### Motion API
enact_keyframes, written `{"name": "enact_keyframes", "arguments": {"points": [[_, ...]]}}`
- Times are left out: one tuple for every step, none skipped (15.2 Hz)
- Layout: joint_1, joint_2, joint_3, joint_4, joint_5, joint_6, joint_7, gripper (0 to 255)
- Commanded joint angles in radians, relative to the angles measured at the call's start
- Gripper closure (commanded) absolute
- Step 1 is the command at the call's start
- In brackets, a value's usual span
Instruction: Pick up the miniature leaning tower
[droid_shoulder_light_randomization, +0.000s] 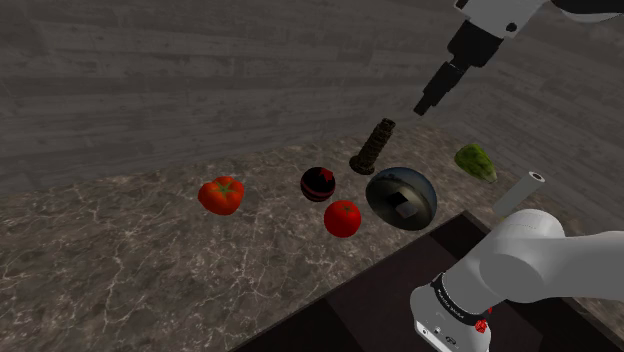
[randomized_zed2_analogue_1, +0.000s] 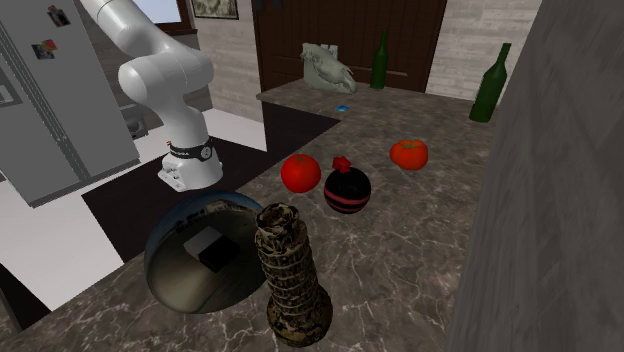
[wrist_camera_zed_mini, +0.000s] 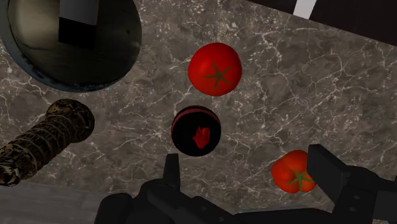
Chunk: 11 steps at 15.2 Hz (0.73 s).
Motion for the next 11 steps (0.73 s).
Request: {"name": "enact_keyframes", "arguments": {"points": [[0.000,0.000,0.000,0.000,0.000,0.000,0.000,0],[-0.005,0.011,-0.016,-0.012,-0.011,0.021,-0.019,0],[-0.010,0.023,-0.032,-0.023,-0.021,0.043,-0.037,0],[-0.016,0.037,-0.047,-0.033,-0.031,0.065,-0.055,0],[-0.021,0.051,-0.063,-0.041,-0.041,0.087,-0.073,0],[-0.026,0.067,-0.079,-0.049,-0.051,0.109,-0.091,0],[-0.032,0.084,-0.095,-0.055,-0.060,0.132,-0.109,0],[-0.037,0.103,-0.110,-0.060,-0.068,0.154,-0.127,0],[-0.042,0.122,-0.126,-0.064,-0.077,0.176,-0.145,0],[-0.046,0.143,-0.142,-0.066,-0.085,0.199,-0.162,0],[-0.051,0.164,-0.158,-0.067,-0.092,0.221,-0.180,0]]}}
